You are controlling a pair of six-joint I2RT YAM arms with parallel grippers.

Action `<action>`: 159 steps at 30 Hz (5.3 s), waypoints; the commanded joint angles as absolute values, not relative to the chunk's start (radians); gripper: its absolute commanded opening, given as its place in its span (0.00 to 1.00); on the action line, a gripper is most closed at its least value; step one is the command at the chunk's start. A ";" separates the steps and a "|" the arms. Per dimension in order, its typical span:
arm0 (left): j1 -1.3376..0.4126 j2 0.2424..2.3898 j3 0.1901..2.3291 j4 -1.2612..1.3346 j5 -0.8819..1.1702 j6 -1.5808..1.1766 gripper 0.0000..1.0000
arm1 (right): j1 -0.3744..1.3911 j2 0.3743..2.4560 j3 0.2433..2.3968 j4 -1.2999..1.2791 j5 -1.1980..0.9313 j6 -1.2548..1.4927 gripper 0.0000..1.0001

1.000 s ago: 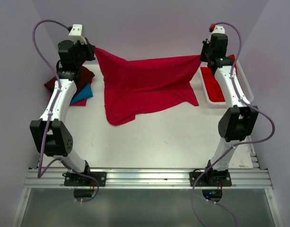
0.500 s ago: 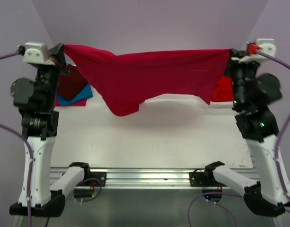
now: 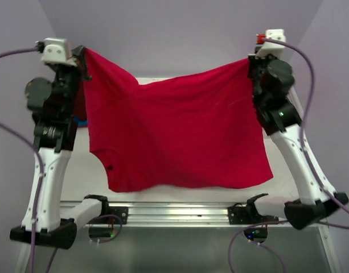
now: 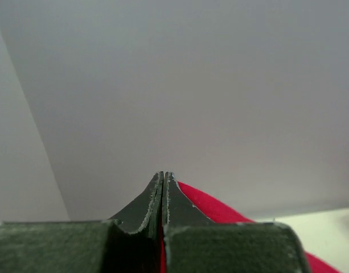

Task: Fold and stack the t-shirts
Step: Flatten the tshirt out

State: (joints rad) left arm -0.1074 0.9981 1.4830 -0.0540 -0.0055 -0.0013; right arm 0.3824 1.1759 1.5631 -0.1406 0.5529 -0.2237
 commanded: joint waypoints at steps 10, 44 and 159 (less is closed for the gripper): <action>-0.117 1.272 1.503 -0.031 -0.012 0.032 0.00 | 0.278 1.436 1.664 -0.207 0.431 -0.103 0.00; -0.198 0.897 1.366 -0.126 -0.121 0.024 0.00 | 0.517 1.093 1.424 -0.111 0.672 -0.266 0.00; -0.380 0.793 1.344 -0.075 -0.187 0.100 0.00 | 0.802 0.939 1.123 0.384 0.928 -0.540 0.00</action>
